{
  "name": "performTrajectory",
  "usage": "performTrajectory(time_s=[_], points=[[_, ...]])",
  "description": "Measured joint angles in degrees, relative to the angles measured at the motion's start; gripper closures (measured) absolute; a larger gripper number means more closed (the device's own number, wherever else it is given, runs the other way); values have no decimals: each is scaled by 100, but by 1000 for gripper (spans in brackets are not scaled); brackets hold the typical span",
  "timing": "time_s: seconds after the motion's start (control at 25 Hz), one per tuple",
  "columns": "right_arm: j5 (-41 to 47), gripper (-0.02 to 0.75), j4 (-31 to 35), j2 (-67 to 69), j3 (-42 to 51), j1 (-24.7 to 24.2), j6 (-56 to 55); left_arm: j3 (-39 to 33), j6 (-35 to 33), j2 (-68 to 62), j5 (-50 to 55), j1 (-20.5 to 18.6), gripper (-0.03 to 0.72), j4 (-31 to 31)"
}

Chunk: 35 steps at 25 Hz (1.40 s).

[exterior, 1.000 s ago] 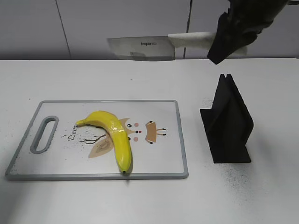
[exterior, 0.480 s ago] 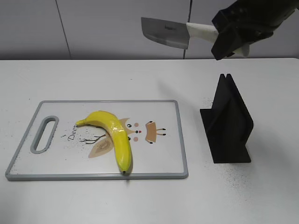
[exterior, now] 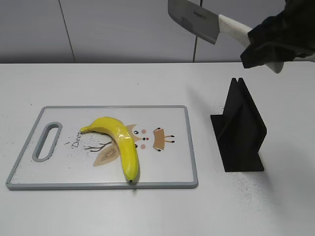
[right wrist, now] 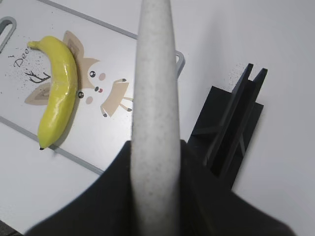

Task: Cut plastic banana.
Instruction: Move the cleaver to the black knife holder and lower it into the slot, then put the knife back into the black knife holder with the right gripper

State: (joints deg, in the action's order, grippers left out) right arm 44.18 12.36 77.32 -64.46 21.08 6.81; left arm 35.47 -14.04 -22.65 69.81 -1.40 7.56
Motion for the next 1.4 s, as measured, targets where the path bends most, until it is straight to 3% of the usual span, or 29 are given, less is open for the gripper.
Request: performTrajectory(time_s=[0.36,0.56,0.84,1.4], points=[[-669,575,-222,-890,1107,0,-681,-507,452,2168,53,0,105,-272],[-787,575,-381,-1279,1611,0,-1076,-570,478,2170,-4,-18,107,-302],[-983,575,-1194,-1858,2300,0,-2347,-709,496,2170,-721,-18,109,-317],[-1092,575,-1325,-1801,2791,0,-2793,-766,496,2170,-719,-18,114,-323]])
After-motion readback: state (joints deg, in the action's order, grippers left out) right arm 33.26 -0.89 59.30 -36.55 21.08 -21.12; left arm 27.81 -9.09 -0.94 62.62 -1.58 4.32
